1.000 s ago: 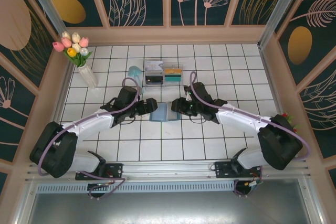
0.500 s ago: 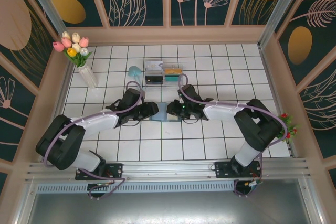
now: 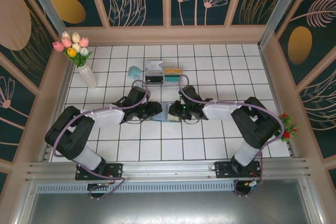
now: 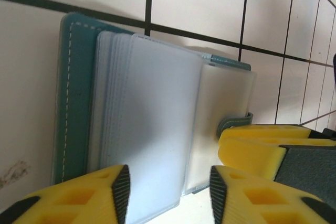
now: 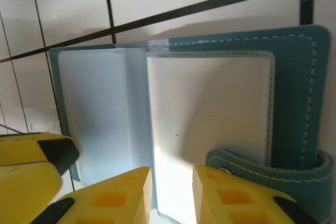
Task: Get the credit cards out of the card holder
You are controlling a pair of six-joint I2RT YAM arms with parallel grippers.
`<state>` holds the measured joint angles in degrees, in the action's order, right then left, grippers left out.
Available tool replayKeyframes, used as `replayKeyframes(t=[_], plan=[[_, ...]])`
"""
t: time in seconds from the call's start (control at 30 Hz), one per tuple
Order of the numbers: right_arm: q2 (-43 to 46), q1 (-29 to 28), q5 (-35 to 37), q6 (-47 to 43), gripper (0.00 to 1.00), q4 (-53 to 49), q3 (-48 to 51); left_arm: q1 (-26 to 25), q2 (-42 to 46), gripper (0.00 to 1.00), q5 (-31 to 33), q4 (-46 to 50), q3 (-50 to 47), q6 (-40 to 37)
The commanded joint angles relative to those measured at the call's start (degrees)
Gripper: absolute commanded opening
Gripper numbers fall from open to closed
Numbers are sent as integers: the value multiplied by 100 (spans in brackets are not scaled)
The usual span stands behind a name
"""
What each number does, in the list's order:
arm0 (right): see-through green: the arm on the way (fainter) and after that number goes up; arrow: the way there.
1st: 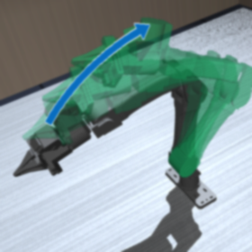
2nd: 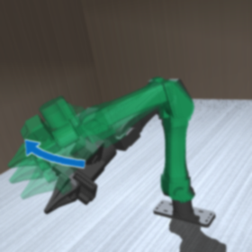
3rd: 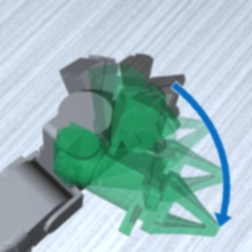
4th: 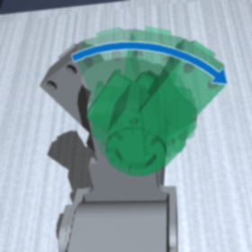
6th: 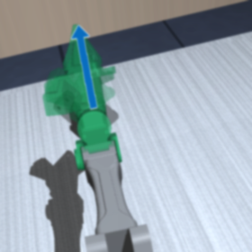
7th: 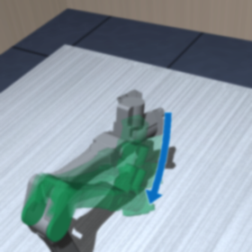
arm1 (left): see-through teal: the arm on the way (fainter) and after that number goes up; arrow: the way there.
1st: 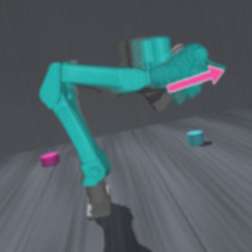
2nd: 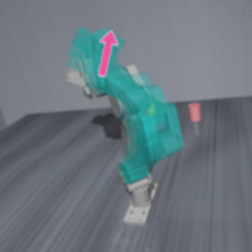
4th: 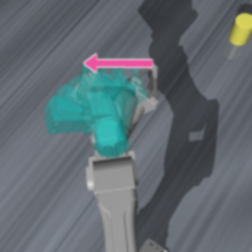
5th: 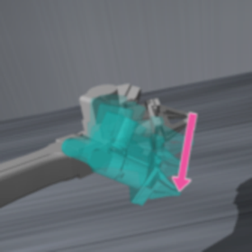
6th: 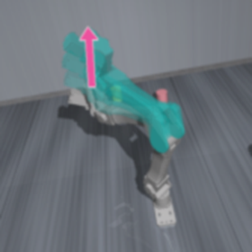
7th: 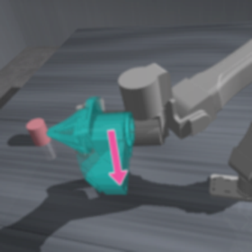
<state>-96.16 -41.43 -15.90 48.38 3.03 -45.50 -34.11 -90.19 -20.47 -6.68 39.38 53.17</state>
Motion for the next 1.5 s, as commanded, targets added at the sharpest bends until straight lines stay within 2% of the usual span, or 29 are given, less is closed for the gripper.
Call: replayKeyframes(t=[0.0, 0.17, 0.37, 0.67, 0.77, 0.9, 1.03, 1.47], plan=[[-64, 73, 70, 30, 29, -66, 127, -25, -143, 51, 100, 213, 158, -100], [17, 142, 72, 49, 28, -65, 207, -28, -174, 53, 347, 553, 289, -300], [64, 231, -97, 132, 27, 98, 313, -37, -368, 54, 113, 670, 431, -579], [40, 260, -185, 146, 27, 140, 287, -125, -435, 44, -695, -298, 299, -285], [133, 263, -156, 117, 27, 137, 279, -124, -351, 42, -542, -198, 290, -356], [402, 308, 190, 52, 26, -187, 284, -127, -376, 38, -32, 363, 315, -538], [704, 405, 412, 36, 27, -432, 425, -127, -367, 38, 122, 483, 202, -586], [387, 440, -278, -159, 28, -270, 404, -124, -455, 38, 43, 466, 224, -614]])
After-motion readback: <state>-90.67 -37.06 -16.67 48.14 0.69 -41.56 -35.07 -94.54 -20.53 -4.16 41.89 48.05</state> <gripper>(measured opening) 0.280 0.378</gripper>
